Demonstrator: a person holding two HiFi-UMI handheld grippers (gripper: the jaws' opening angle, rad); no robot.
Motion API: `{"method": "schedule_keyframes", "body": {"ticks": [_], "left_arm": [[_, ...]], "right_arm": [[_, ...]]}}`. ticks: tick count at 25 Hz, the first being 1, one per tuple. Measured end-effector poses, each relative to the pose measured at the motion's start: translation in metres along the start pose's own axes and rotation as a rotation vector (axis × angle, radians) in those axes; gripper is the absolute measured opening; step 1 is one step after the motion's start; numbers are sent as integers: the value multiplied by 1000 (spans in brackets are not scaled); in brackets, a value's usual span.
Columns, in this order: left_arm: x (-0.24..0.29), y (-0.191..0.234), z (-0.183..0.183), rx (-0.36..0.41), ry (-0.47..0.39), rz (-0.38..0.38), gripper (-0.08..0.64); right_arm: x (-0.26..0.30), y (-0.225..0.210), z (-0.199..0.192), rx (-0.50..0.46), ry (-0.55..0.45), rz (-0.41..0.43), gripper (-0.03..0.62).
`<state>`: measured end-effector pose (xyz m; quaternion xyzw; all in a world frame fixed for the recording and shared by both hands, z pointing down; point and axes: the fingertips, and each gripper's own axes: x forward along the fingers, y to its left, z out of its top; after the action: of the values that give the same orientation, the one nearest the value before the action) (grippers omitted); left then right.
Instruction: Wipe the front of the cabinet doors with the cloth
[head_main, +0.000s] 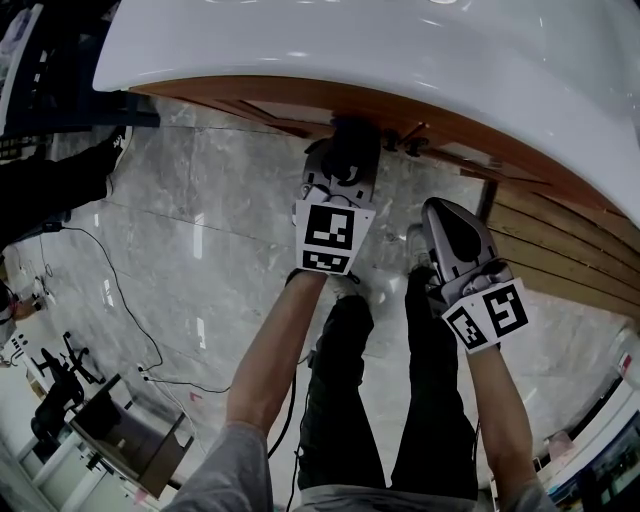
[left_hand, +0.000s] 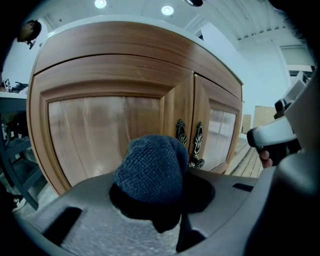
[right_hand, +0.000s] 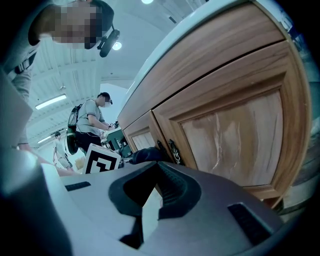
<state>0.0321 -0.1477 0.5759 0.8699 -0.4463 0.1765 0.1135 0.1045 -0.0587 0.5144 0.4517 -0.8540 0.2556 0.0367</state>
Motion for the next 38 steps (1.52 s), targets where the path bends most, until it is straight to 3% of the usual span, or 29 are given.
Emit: {"method": "schedule_keyframes", "body": {"ticks": [10, 18, 25, 33, 38], "left_arm": [[-12, -22, 1, 47, 24, -109, 98], [-52, -26, -14, 9, 37, -142, 98], [-81, 11, -48, -30, 77, -46, 98], [-89, 74, -74, -92, 91, 141, 98], [-82, 103, -87, -183, 92, 170, 98]], "right_arm": [[1, 8, 8, -17, 11, 13, 9], [9, 23, 15, -20, 16, 28, 9], [18, 37, 17, -32, 15, 53, 9], [32, 51, 3, -38, 25, 61, 9], [42, 58, -3, -47, 34, 52, 9]]}}
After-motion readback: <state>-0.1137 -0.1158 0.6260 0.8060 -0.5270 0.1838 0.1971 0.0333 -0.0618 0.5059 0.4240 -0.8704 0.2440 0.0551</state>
